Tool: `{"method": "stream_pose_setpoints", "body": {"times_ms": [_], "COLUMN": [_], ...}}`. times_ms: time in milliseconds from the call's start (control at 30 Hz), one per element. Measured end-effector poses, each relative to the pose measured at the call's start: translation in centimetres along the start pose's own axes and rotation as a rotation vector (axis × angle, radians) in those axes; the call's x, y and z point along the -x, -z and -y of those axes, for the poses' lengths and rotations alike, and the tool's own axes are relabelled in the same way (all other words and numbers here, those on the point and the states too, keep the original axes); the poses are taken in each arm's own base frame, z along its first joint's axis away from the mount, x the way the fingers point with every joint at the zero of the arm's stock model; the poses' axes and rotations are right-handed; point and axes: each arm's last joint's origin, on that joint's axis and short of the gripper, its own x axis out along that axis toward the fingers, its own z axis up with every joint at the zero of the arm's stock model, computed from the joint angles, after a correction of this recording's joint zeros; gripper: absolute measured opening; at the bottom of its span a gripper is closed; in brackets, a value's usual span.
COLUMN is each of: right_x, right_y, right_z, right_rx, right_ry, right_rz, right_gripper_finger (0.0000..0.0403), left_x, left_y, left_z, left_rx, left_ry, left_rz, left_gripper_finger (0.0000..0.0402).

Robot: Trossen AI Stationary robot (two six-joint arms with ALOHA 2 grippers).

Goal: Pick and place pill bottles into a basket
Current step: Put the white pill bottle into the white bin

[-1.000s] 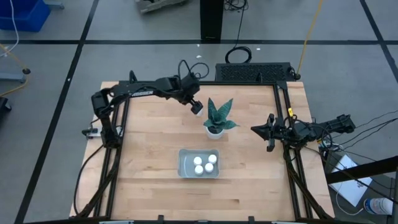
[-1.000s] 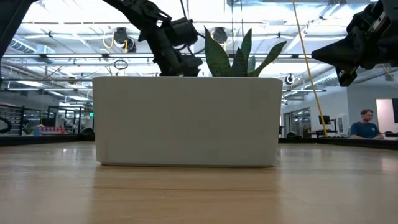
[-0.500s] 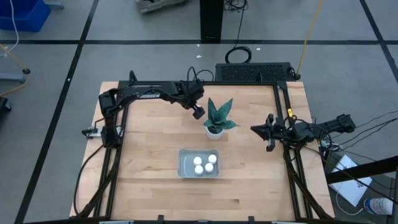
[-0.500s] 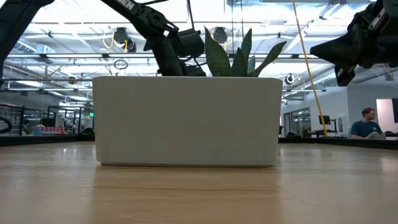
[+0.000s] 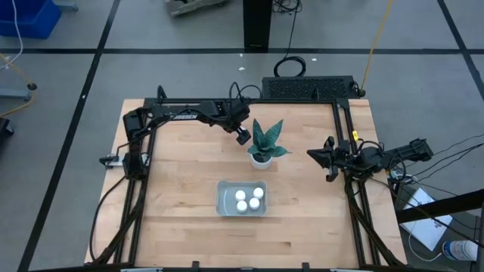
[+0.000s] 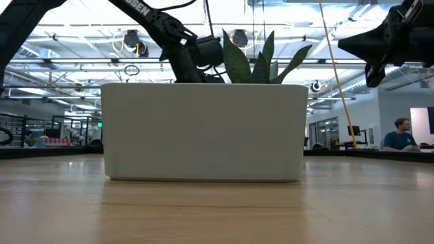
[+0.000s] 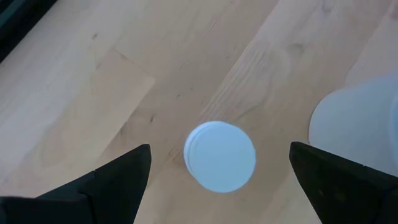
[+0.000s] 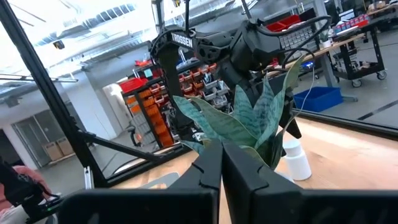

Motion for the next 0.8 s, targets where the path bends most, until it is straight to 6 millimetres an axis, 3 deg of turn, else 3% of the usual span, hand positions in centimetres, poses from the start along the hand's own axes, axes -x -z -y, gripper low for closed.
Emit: {"method": "stream_pose_setpoints", "body": {"times_ms": [300, 667, 800], "right_x": [0.0, 0.0, 0.0], "right_y": [0.0, 0.0, 0.0], "right_z": [0.0, 0.0, 0.0], "right_rx": [-0.001, -0.002, -0.002], "right_ry": [-0.001, -0.001, -0.001], "right_rz": [0.002, 0.003, 0.004], "right_gripper_finger": [0.0002, 0.0004, 0.0004], "left_x": [-0.1, -0.1, -1.3], "left_y": [-0.1, -0.1, 0.3], "left_z": [-0.4, -0.6, -0.7], "left_rx": [-0.011, -0.011, -0.009], "left_ry": [0.005, 0.007, 0.002], "left_rz": [-0.006, -0.006, -0.04], "left_gripper_finger": [0.0384, 0.0288, 0.0271]}}
